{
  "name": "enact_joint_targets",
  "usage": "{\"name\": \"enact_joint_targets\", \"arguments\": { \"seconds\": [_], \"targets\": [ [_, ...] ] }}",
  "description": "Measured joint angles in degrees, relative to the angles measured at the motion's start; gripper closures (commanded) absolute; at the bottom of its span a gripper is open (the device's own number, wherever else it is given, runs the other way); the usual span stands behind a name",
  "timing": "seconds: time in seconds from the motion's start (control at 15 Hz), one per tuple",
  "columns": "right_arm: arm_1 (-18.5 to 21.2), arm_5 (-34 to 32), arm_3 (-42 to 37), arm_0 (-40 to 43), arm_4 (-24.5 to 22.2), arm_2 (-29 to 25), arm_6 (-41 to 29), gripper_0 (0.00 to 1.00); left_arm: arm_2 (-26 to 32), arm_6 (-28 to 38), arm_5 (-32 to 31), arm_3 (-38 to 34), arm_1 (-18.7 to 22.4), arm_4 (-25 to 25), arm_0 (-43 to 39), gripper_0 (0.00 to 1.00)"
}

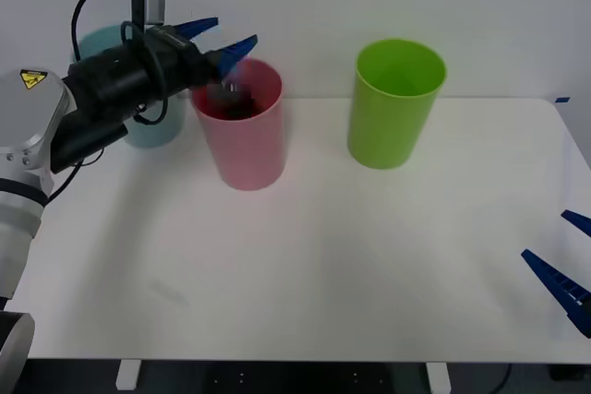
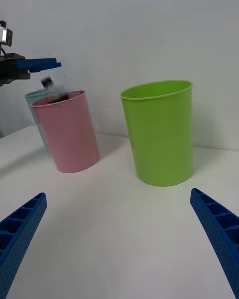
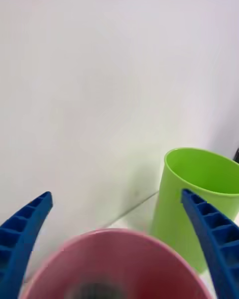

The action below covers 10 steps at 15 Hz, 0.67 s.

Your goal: Grasp the object on the table and drop it into the matching bin: aluminum can to the light blue bin, PET bottle to the pink bin.

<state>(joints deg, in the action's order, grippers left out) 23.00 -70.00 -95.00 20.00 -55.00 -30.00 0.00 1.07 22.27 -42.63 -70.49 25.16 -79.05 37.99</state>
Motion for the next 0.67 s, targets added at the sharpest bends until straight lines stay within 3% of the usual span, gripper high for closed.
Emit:
{"name": "enact_joint_targets", "arguments": {
  "seconds": [0.47, 0.67],
  "targets": [
    [0.0, 0.0, 0.0, 0.0, 0.0, 0.0, 0.0, 0.0, 0.82, -0.41, -0.35, -0.04, 0.14, 1.88, -1.14, 0.0],
    [0.0, 0.0, 0.0, 0.0, 0.0, 0.0, 0.0, 0.0, 3.7, -1.28, -3.19, -0.59, 0.15, 4.29, -2.96, 0.0]
  ]
}}
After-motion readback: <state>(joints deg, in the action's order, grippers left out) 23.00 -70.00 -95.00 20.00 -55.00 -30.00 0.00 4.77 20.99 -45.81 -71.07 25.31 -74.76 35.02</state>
